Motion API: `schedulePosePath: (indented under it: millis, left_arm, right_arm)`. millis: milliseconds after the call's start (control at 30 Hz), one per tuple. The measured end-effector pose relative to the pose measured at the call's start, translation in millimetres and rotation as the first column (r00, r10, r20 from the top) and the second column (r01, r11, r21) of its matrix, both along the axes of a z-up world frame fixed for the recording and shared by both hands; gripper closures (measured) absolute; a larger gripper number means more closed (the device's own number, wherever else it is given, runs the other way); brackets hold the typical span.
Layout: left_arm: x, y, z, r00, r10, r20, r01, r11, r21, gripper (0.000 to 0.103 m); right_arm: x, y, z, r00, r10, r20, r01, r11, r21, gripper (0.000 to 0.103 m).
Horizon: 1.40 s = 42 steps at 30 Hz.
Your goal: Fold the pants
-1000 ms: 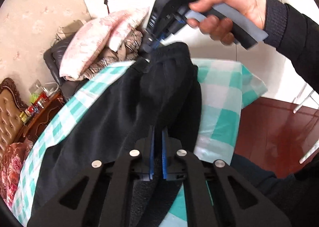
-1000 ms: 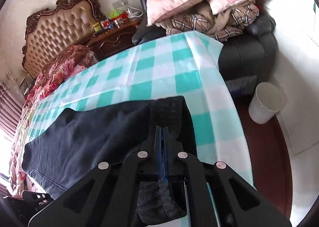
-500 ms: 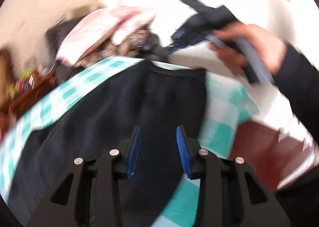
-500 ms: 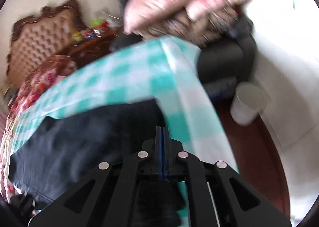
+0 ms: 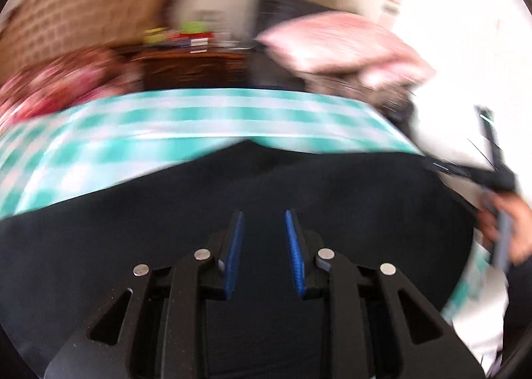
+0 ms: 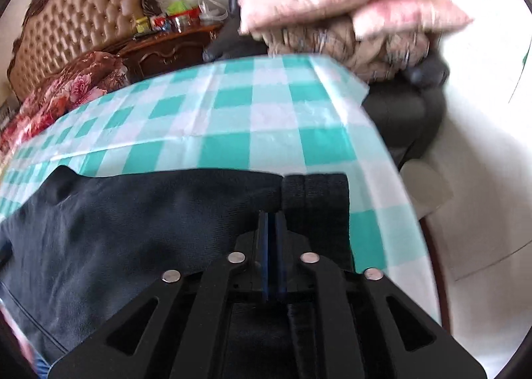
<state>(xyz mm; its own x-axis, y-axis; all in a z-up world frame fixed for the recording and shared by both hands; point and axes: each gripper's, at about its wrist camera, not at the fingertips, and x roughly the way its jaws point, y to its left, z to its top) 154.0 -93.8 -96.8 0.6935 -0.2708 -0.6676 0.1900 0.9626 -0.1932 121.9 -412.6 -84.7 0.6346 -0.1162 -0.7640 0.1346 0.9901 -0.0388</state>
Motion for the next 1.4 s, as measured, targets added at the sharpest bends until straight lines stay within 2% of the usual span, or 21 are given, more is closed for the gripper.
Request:
schedulePosePath:
  millis: [33, 67, 100, 133, 233, 333, 400, 467, 533, 600, 633, 800, 900, 967, 1033, 1067, 1133, 1167, 1233, 1333, 1400]
  left_arm:
    - [1.1, 31.8, -2.0, 0.997, 0.071, -0.021, -0.071, 0.997, -0.007, 0.067]
    - [0.9, 56.3, -3.3, 0.992, 0.124, -0.033, -0.125, 0.992, -0.009, 0.066]
    - [-1.0, 80.5, -4.1, 0.983, 0.182, -0.041, -0.182, 0.983, -0.004, 0.066]
    - [-2.5, 106.4, -5.0, 0.969, 0.242, -0.046, -0.242, 0.970, 0.006, 0.066]
    - [-18.2, 189.6, -7.6, 0.895, 0.440, -0.076, -0.437, 0.898, 0.057, 0.066]
    - [-33.2, 258.6, -11.8, 0.822, 0.559, -0.107, -0.552, 0.829, 0.092, 0.066]
    - [-49.1, 300.6, -14.5, 0.771, 0.629, -0.102, -0.619, 0.777, 0.111, 0.059]
    - [-68.5, 331.2, -21.8, 0.736, 0.666, -0.117, -0.653, 0.745, 0.132, 0.049]
    - [-78.5, 355.4, -36.9, 0.737, 0.655, -0.168, -0.641, 0.755, 0.136, 0.047]
    - [-88.9, 358.4, -39.6, 0.763, 0.628, -0.152, -0.616, 0.779, 0.120, 0.047]
    - [-90.7, 354.3, -39.4, 0.775, 0.618, -0.134, -0.599, 0.785, 0.157, 0.047]
    - [-86.1, 342.1, -43.7, 0.794, 0.597, -0.113, -0.573, 0.797, 0.189, 0.021]
    - [-70.5, 337.7, -46.3, 0.794, 0.595, -0.129, -0.576, 0.803, 0.154, 0.015]
    - [-64.8, 334.5, -44.0, 0.779, 0.614, -0.129, -0.594, 0.788, 0.165, 0.015]
    - [-69.9, 329.9, -34.0, 0.784, 0.619, -0.047, -0.605, 0.778, 0.170, 0.014]
    - [-75.4, 323.9, -23.7, 0.781, 0.621, 0.059, -0.620, 0.761, 0.191, 0.007]
    - [-74.1, 322.0, -17.7, 0.772, 0.626, 0.108, -0.631, 0.738, 0.237, 0.003]
    - [-66.3, 327.2, -21.1, 0.770, 0.636, 0.062, -0.622, 0.724, 0.298, 0.003]
    - [-55.8, 346.5, -33.7, 0.721, 0.693, -0.010, -0.645, 0.676, 0.355, 0.017]
    - [-58.3, 376.7, -48.8, 0.670, 0.736, -0.094, -0.693, 0.666, 0.275, 0.028]
    - [-65.4, 383.7, -47.0, 0.680, 0.730, -0.074, -0.698, 0.675, 0.239, 0.027]
  right_arm:
    - [-6.9, 8.7, 5.8, 1.000, 0.008, 0.029, -0.008, 1.000, -0.007, 0.058]
    - [-14.7, 17.7, 12.1, 0.998, 0.016, 0.064, -0.016, 1.000, -0.009, 0.016]
    - [-27.6, 32.7, 19.1, 0.992, 0.049, 0.120, -0.049, 0.999, -0.006, 0.006]
    - [-32.7, 43.1, 21.6, 0.988, 0.078, 0.134, -0.077, 0.997, -0.007, 0.006]
    - [-50.0, 85.9, 24.1, 0.981, 0.131, 0.144, -0.127, 0.991, -0.032, 0.006]
    - [-58.4, 120.8, 20.3, 0.982, 0.136, 0.130, -0.134, 0.991, -0.019, 0.006]
    - [-59.4, 140.1, 16.4, 0.986, 0.123, 0.116, -0.122, 0.992, -0.019, 0.005]
    - [-57.4, 159.4, 8.9, 0.989, 0.126, 0.074, -0.125, 0.992, -0.018, 0.005]
    - [-57.0, 169.9, 2.0, 0.993, 0.109, 0.052, -0.108, 0.994, -0.022, 0.005]
    - [-57.9, 182.0, -3.6, 0.994, 0.100, 0.031, -0.099, 0.995, -0.022, 0.005]
    - [-57.7, 186.8, -6.6, 0.995, 0.098, 0.022, -0.098, 0.995, -0.034, 0.005]
    - [-54.7, 198.1, -24.4, 0.997, 0.078, -0.022, -0.080, 0.991, -0.108, 0.005]
    - [-50.7, 194.5, -38.8, 0.995, 0.061, -0.076, -0.069, 0.991, -0.113, 0.005]
    - [-46.5, 189.3, -52.3, 0.991, 0.045, -0.129, -0.059, 0.992, -0.109, 0.005]
    - [-49.0, 183.9, -56.8, 0.992, 0.043, -0.117, -0.051, 0.996, -0.069, 0.005]
    - [-50.1, 180.3, -58.4, 0.993, 0.039, -0.114, -0.044, 0.998, -0.045, 0.005]
    - [-50.7, 181.2, -59.3, 0.993, 0.042, -0.110, -0.048, 0.998, -0.046, 0.005]
    - [-51.0, 182.5, -58.7, 0.993, 0.046, -0.111, -0.052, 0.997, -0.052, 0.005]
    - [-55.3, 185.9, -51.4, 0.992, 0.075, -0.101, -0.081, 0.995, -0.052, 0.005]
    - [-68.5, 205.1, -27.6, 0.978, 0.210, -0.001, -0.210, 0.978, -0.013, 0.005]
    - [-73.4, 233.6, -12.3, 0.935, 0.352, 0.032, -0.352, 0.936, -0.003, 0.005]
